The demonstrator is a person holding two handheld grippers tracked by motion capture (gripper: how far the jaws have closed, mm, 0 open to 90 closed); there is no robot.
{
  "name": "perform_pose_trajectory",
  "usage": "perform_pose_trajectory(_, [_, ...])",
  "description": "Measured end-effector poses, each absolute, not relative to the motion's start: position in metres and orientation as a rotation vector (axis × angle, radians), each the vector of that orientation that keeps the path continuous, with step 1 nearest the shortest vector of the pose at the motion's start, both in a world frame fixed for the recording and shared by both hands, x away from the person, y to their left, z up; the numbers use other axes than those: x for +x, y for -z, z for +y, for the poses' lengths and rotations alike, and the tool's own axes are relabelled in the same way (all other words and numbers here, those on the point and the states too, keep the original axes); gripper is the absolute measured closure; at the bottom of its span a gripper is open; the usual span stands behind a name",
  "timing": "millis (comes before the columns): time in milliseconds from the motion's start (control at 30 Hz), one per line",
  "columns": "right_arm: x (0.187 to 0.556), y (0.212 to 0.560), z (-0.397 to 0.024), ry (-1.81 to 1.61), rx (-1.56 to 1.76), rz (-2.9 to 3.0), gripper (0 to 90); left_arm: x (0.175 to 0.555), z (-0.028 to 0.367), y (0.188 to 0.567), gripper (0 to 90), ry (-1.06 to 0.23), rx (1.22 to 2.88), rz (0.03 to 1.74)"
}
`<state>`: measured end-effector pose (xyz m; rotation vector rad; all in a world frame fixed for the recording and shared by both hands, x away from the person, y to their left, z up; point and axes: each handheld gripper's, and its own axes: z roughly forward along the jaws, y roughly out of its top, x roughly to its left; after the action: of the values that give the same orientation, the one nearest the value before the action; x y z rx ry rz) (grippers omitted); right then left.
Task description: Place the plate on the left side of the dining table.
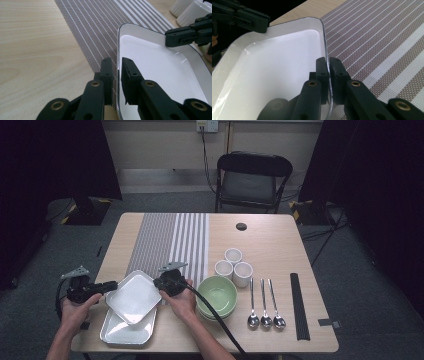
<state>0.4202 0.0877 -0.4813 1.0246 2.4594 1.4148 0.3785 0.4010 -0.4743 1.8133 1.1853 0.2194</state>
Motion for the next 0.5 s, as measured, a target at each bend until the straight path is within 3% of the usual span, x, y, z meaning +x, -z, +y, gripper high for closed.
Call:
perform_pose_trajectory(200, [0.4186, 0.4811, 0.0858, -1.419, 1.031, 2.461, 86.7, 0.3791, 0.3981, 0.4761, 75.2, -0.214, 1.836, 1.184])
perform_pose_trajectory(500, [0.418, 0.4824, 0.0834, -1.403, 1.033, 2.466, 83.2, 0.3804, 0.3939, 0.4769, 86.8, -0.214, 1.867, 1.156])
